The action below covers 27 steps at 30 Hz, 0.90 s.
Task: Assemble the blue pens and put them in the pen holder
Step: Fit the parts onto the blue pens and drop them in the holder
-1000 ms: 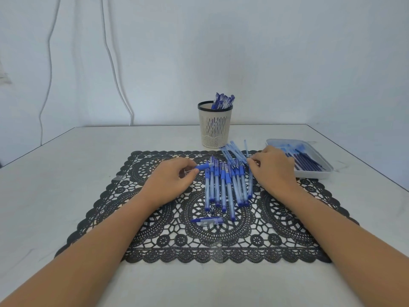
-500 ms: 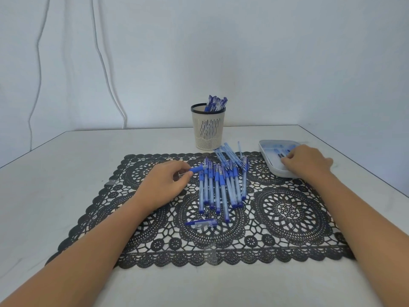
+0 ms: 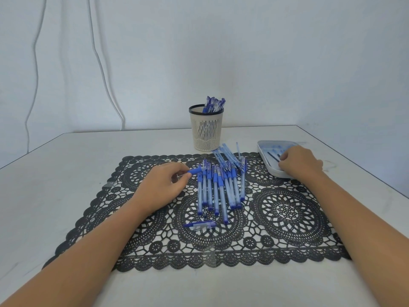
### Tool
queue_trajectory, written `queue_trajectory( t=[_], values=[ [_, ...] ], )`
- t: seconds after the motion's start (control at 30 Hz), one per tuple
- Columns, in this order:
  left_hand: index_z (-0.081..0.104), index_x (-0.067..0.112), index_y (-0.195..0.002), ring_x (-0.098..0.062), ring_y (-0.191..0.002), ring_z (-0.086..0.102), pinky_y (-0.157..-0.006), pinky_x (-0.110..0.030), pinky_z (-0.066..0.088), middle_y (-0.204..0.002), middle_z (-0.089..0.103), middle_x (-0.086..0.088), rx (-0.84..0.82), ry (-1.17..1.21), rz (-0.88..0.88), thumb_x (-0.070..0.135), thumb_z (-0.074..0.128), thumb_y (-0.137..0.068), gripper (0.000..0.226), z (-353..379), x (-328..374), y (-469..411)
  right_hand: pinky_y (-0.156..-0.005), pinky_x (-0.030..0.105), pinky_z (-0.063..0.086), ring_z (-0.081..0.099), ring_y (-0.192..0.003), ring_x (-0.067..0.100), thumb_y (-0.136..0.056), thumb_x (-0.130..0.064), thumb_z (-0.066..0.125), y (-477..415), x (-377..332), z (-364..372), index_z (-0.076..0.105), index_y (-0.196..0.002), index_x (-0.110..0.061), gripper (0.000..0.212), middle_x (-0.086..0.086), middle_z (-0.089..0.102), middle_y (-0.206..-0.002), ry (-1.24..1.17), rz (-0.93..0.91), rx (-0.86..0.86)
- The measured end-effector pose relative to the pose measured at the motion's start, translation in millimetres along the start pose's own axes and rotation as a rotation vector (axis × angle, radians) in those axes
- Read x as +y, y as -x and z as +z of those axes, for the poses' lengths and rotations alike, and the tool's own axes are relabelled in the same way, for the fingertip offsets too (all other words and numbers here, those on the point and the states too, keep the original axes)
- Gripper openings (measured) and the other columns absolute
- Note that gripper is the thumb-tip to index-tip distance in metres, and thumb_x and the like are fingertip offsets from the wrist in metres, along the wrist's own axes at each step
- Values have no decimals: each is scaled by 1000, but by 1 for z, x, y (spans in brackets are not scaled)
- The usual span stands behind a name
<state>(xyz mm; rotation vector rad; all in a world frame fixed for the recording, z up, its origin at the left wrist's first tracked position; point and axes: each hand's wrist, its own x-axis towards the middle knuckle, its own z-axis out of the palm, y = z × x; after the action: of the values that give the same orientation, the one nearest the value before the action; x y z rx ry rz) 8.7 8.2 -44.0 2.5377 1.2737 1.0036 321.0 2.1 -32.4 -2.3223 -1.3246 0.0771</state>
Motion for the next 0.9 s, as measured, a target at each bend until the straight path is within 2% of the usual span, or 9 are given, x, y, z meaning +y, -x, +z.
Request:
queue_trajectory(
  t=[0.1, 0.13, 0.2, 0.23, 0.33, 0.43, 0.53, 0.73, 0.9],
  values=[
    [65, 18, -105, 2, -79, 55, -65, -6, 37, -83, 58, 19, -3, 7, -6, 27, 57, -90, 20, 0, 0, 0, -91, 40, 36, 53, -103, 30, -87, -11, 46, 12, -9, -7, 68, -106, -20, 30, 6, 64, -110, -66, -74, 86],
    [65, 18, -105, 2, -79, 55, -65, -6, 37, -83, 58, 19, -3, 10, -8, 27, 56, -90, 20, 0, 0, 0, -89, 39, 38, 54, -100, 28, -87, -12, 45, 15, -12, -10, 68, -108, -21, 32, 6, 65, -110, -117, -123, 126],
    [65, 18, -105, 3, -79, 54, -65, -6, 37, -83, 58, 19, 0, 17, -7, 28, 56, -90, 21, 0, 1, 0, -72, 30, 42, 54, -82, 20, -88, -12, 45, 23, -20, -15, 68, -108, -20, 32, 5, 65, -102, -247, -252, 158],
    [65, 17, -105, 2, -79, 54, -66, -6, 38, -82, 58, 19, 1, 20, -8, 28, 56, -90, 21, 0, 1, 0, -66, 27, 40, 53, -75, 16, -89, -12, 47, 28, -24, -17, 68, -107, -18, 29, 3, 63, -97, -301, -324, 137],
    [65, 17, -105, 1, -80, 55, -67, -8, 39, -82, 57, 21, 3, 29, -13, 27, 56, -90, 20, -1, 2, 0, -66, 19, 36, 52, -76, 8, -89, -13, 53, 43, -36, -23, 69, -101, -20, 21, 1, 59, -95, -365, -513, 25],
    [65, 17, -105, 2, -80, 55, -68, -7, 39, -81, 56, 22, 7, 38, -22, 27, 56, -90, 20, -2, 3, 0, -61, 4, 36, 48, -72, -2, -89, -14, 56, 57, -43, -23, 69, -97, -23, 17, -4, 56, -90, -384, -615, -81],
    [65, 17, -105, 5, -79, 54, -67, -6, 38, -81, 55, 23, 13, 48, -31, 26, 56, -90, 20, -3, 3, 0, -63, -2, 34, 46, -70, -3, -89, -14, 57, 65, -46, -22, 69, -96, -24, 17, -11, 53, -84, -370, -659, -113],
    [66, 19, -102, -3, -80, 57, -70, -13, 43, -81, 61, 17, 34, 83, -63, 26, 57, -90, 16, -4, 3, 1, -61, 1, 36, 46, -67, -2, -89, -12, 57, 68, -47, -19, 70, -96, -22, 18, -12, 51, -81, -374, -666, -143],
    [65, 22, -99, -5, -79, 58, -70, -16, 44, -80, 63, 14, 38, 109, -87, 27, 57, -89, 14, -4, 2, 1, -62, 1, 35, 46, -71, -4, -89, -13, 56, 66, -46, -17, 70, -98, -21, 18, -14, 50, -82, -402, -629, -98]
  ],
)
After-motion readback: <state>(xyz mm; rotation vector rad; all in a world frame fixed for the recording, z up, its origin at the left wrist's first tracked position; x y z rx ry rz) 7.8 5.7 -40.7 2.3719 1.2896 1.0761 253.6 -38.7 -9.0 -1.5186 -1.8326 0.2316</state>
